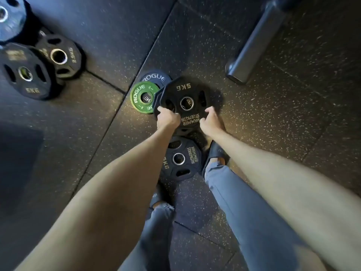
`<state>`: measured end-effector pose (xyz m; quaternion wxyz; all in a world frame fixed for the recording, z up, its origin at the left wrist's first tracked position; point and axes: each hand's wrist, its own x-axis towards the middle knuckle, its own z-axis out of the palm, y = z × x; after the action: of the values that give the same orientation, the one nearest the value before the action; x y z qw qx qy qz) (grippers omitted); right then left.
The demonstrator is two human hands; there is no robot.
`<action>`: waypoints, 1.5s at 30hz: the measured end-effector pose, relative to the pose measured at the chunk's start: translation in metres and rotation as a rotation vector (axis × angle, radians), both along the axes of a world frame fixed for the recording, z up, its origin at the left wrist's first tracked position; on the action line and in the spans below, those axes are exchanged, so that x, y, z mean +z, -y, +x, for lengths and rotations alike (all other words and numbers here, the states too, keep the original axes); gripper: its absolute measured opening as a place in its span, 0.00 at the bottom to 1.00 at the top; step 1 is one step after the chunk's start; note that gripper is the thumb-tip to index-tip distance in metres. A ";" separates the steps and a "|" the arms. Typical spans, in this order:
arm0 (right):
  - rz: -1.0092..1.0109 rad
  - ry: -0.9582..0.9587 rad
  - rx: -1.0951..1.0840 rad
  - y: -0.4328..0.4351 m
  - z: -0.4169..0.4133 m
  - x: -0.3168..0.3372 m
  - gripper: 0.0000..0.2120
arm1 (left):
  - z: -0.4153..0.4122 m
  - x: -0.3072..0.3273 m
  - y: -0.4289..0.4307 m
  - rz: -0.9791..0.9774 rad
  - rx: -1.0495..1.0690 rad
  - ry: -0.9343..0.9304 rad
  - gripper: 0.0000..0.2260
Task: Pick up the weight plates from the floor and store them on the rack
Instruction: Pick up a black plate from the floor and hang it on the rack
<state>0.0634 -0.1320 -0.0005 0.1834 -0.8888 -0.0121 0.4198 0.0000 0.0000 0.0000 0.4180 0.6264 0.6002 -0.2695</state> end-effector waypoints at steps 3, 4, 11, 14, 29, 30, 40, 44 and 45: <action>-0.071 0.055 -0.053 -0.011 0.031 -0.050 0.21 | 0.021 -0.035 -0.008 0.075 0.090 -0.067 0.36; -0.091 0.062 -0.083 -0.015 0.041 -0.067 0.23 | 0.025 -0.048 -0.013 0.096 0.117 -0.078 0.36; -0.139 0.017 -0.106 -0.030 0.076 -0.147 0.25 | 0.024 -0.116 -0.016 0.208 0.021 -0.159 0.26; -0.121 -0.026 -0.123 -0.031 0.083 -0.170 0.28 | 0.020 -0.130 -0.017 0.264 -0.019 -0.161 0.25; -0.148 0.024 -0.185 0.007 0.061 -0.097 0.24 | 0.022 -0.057 -0.018 0.101 -0.163 -0.126 0.27; -0.150 0.034 -0.203 0.014 0.058 -0.075 0.24 | 0.024 -0.036 -0.014 0.071 -0.149 -0.124 0.27; -0.069 0.187 -0.463 0.080 0.034 0.236 0.23 | 0.034 0.272 0.023 0.022 -0.446 0.043 0.18; 0.026 0.271 -0.615 0.112 0.024 0.375 0.26 | 0.035 0.374 0.036 -0.078 -0.364 0.137 0.17; 0.056 0.286 -0.659 0.120 0.021 0.406 0.27 | 0.035 0.406 0.043 -0.106 -0.332 0.185 0.16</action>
<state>0.0846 -0.2519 0.4055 0.3296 -0.8894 0.2380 0.2092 0.0354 -0.0426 0.4058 0.4534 0.7161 0.4326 -0.3074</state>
